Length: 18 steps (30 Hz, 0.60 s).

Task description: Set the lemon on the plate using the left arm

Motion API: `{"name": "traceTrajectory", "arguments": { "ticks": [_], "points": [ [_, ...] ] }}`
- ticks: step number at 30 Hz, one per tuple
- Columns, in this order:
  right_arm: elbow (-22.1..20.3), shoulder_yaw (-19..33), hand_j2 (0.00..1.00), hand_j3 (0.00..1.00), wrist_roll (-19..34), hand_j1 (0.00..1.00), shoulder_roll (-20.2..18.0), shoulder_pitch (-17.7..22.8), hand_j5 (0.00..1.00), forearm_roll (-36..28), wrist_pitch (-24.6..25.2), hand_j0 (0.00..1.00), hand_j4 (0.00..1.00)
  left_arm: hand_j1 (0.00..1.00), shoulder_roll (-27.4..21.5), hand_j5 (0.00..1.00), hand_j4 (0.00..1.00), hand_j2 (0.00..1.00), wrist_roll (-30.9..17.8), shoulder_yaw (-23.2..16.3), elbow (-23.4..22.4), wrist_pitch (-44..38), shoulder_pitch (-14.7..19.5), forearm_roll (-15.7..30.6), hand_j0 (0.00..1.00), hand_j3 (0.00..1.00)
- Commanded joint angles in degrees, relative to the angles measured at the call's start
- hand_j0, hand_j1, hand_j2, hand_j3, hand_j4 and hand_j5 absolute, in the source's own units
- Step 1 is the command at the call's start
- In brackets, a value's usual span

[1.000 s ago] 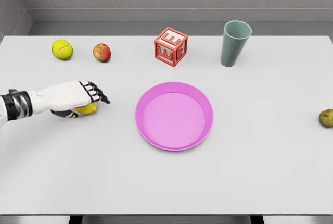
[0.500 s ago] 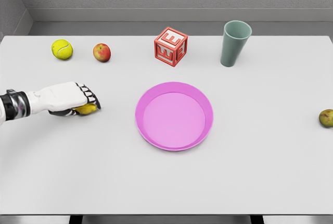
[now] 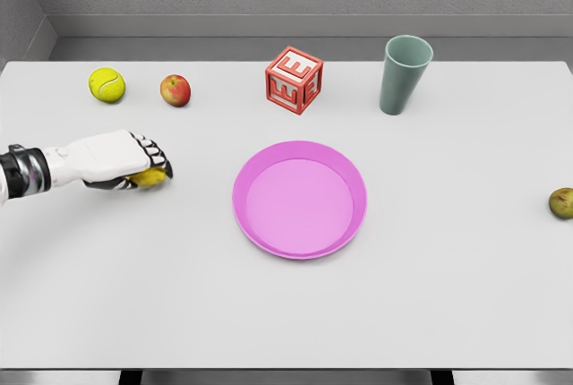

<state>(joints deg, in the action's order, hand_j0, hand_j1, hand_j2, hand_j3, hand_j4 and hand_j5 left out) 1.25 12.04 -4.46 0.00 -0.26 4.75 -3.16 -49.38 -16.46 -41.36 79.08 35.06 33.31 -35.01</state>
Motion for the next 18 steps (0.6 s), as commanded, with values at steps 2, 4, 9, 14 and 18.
{"name": "traceTrajectory", "arguments": {
  "ticks": [2, 4, 9, 14, 18],
  "points": [
    [0.1, 0.0, 1.00, 1.00, 0.1, 1.00, 0.0, 0.0, 1.00, 0.0, 0.0, 1.00, 1.00, 0.56, 0.2, 0.56, 0.56, 0.56, 0.1, 0.3, 0.1, -0.1, 0.6, 1.0, 0.56, 0.56],
    [0.0, 0.0, 1.00, 1.00, 0.1, 1.00, 0.0, 0.0, 1.00, 0.0, 0.0, 1.00, 1.00, 0.56, 0.2, 0.56, 0.56, 0.56, 0.1, 0.6, 0.1, -0.1, 1.5, 1.2, 0.56, 0.56],
    [0.0, 0.0, 1.00, 1.00, 0.0, 1.00, 0.0, 0.0, 1.00, 0.0, 0.0, 1.00, 1.00, 0.56, 2.4, 0.56, 0.56, 0.56, 0.1, 1.6, 0.5, -0.1, 2.2, 2.1, 0.56, 0.56],
    [0.0, -0.1, 1.00, 1.00, 0.0, 1.00, 0.0, 0.0, 1.00, 0.0, 0.0, 1.00, 1.00, 0.56, 5.6, 0.56, 0.56, 0.56, 0.0, 1.6, 0.6, -0.1, 3.3, 2.1, 0.56, 0.56],
    [0.0, 0.0, 1.00, 1.00, 0.0, 1.00, 0.0, 0.0, 1.00, 0.0, 0.0, 1.00, 1.00, 0.56, 7.0, 0.56, 0.56, 0.56, 0.1, 1.5, 0.6, -0.1, 4.3, 2.2, 0.56, 0.56]
  ]
}}
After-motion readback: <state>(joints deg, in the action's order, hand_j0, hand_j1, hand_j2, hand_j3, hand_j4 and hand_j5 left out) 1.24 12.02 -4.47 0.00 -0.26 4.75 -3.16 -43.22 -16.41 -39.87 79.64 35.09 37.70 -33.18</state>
